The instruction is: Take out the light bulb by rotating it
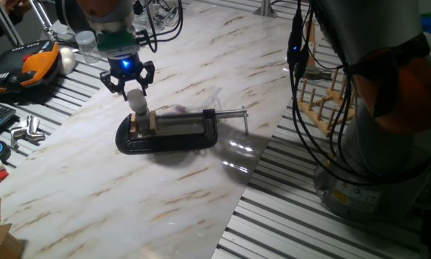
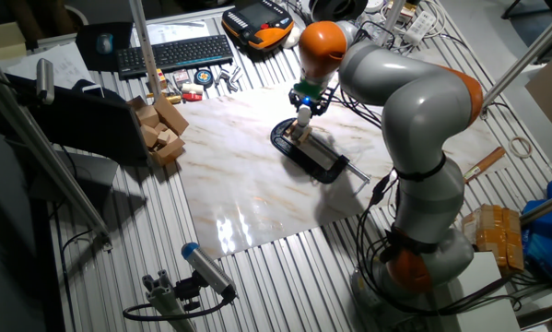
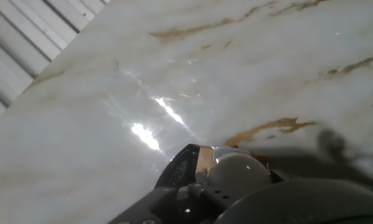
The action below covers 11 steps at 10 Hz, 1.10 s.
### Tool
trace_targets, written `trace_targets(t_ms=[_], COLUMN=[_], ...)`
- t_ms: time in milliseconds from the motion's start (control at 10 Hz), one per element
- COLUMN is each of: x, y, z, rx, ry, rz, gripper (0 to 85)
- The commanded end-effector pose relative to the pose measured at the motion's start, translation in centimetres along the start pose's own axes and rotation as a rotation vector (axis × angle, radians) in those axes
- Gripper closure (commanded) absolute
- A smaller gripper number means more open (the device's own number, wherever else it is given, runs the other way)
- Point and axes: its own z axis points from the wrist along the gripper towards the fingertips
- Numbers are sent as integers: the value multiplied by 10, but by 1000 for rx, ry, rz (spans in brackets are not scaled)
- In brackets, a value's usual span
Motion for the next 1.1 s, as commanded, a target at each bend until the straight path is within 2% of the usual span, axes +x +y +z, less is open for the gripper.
trace_targets(t_ms=[0,200,500,700,1000], x=[0,0,0,0,0], y=[0,1,1,1,1], z=[-1,0,0,-1,-1], rx=[5,-1,-20,-44,-51], ry=[-2,-4,22,2,-29], rz=[-3,-164,-415,-543,-731], gripper=[850,850,850,850,850])
